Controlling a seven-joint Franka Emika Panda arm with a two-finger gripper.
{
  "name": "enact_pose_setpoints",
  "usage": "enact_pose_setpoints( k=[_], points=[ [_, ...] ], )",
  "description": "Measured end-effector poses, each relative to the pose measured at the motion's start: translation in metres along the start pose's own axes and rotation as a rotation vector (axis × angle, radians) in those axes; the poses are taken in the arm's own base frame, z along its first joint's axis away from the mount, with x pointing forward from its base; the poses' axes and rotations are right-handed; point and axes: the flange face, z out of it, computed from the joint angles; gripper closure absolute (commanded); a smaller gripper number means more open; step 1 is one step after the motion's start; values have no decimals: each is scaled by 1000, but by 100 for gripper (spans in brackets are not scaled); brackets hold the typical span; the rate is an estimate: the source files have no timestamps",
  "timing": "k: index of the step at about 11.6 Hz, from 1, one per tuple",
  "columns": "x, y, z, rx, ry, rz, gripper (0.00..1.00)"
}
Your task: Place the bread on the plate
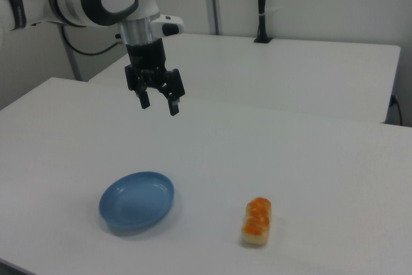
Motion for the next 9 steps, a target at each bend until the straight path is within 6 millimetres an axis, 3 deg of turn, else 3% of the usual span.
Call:
enact_pose_setpoints(
  k=[9],
  points=[
    [-3, 7, 3, 15, -28, 16, 0]
  ],
)
